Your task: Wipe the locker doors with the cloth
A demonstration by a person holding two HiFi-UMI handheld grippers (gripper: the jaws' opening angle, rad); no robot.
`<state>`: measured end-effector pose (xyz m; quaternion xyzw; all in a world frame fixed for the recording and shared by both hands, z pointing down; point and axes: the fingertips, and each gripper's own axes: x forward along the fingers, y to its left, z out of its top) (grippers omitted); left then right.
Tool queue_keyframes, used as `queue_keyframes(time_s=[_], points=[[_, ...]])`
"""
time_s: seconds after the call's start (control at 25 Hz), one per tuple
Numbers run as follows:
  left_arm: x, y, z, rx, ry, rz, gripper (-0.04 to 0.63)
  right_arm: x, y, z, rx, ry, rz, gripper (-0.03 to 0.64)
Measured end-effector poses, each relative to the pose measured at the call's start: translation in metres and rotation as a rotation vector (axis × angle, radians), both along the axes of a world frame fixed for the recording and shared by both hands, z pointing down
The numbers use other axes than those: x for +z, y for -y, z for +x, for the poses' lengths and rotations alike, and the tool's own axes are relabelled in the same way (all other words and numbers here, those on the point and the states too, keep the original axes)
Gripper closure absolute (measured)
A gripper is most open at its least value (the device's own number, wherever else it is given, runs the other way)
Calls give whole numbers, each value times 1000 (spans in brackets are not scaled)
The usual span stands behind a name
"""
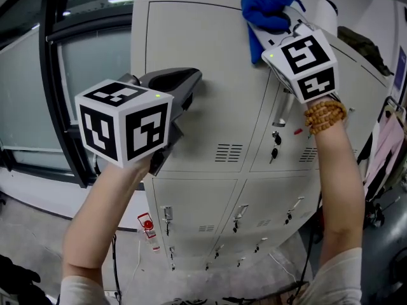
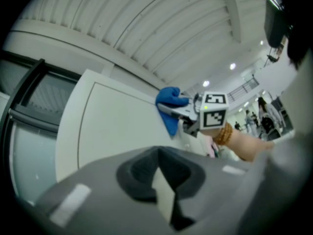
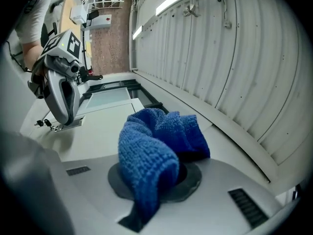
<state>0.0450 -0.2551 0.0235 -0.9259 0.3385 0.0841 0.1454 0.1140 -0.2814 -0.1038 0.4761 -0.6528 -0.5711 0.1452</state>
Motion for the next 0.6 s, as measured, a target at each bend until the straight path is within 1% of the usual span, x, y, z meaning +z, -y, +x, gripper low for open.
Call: queue_keyframes(time_s=[0.12,0.2,0.4,0.52,0.6], points=[[5,1,-6,-4,-7,-12,592,6,0,-16,-17,-5,-1,583],[9,1,-11,-10,-11,-19,592,21,0,-27,-36,-19,-7,583],[28,-5,-21,-40,-4,-18,592,91,0,-51,-83,-31,-58,583],[47,-10,-25,-52,0,-22,592,131,0,-57,-125,5,-102,583],[62,-14,-25,-46,-3,-35,592,151,-5,-57,-164,62,-145,583]])
